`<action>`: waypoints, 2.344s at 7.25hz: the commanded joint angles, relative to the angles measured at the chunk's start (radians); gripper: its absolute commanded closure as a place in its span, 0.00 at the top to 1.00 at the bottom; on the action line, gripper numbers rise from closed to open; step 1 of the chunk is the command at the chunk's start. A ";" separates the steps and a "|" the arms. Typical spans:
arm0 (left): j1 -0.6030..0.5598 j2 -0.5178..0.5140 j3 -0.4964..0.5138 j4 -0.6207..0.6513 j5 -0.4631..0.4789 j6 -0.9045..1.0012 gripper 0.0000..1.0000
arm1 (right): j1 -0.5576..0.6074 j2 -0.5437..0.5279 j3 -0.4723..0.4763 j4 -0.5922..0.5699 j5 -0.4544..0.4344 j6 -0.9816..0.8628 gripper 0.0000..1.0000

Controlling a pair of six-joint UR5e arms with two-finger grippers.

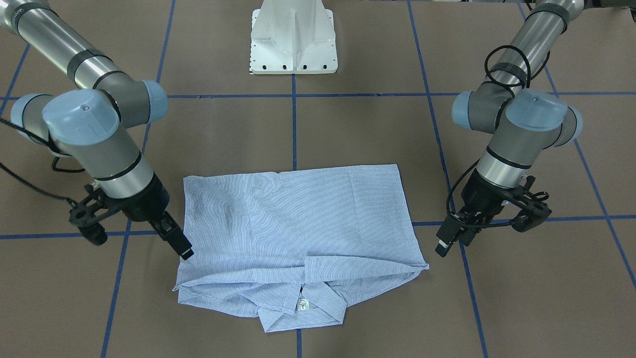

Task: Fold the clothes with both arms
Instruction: 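Move the right gripper to the folded edge nearest the robot while the left withdraws, then drag the folded shirt with the right gripper, rotating it on the table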

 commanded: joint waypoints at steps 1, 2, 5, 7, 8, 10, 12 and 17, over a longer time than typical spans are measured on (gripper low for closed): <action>0.001 0.007 -0.012 0.002 0.000 0.003 0.95 | -0.154 -0.202 0.182 0.018 -0.139 0.120 1.00; 0.001 0.007 -0.021 0.002 0.003 -0.004 0.95 | -0.198 -0.267 0.207 0.043 -0.182 0.123 1.00; -0.001 0.009 -0.032 0.005 0.008 0.000 0.94 | -0.263 -0.286 0.194 0.051 -0.217 0.153 0.93; -0.002 0.034 -0.040 0.004 0.008 0.005 0.93 | -0.266 -0.273 0.192 0.051 -0.217 0.198 0.11; -0.004 0.044 -0.043 0.004 0.008 0.006 0.93 | -0.265 -0.275 0.191 0.056 -0.216 0.197 0.00; -0.004 0.044 -0.043 0.004 0.008 0.006 0.93 | -0.245 -0.248 0.191 0.054 -0.208 0.199 0.00; -0.004 0.045 -0.043 0.004 0.008 0.006 0.93 | -0.223 -0.249 0.198 0.054 -0.161 0.199 0.00; 0.008 0.044 -0.127 -0.005 -0.003 -0.044 0.99 | -0.561 -0.588 0.618 0.047 0.015 0.246 0.00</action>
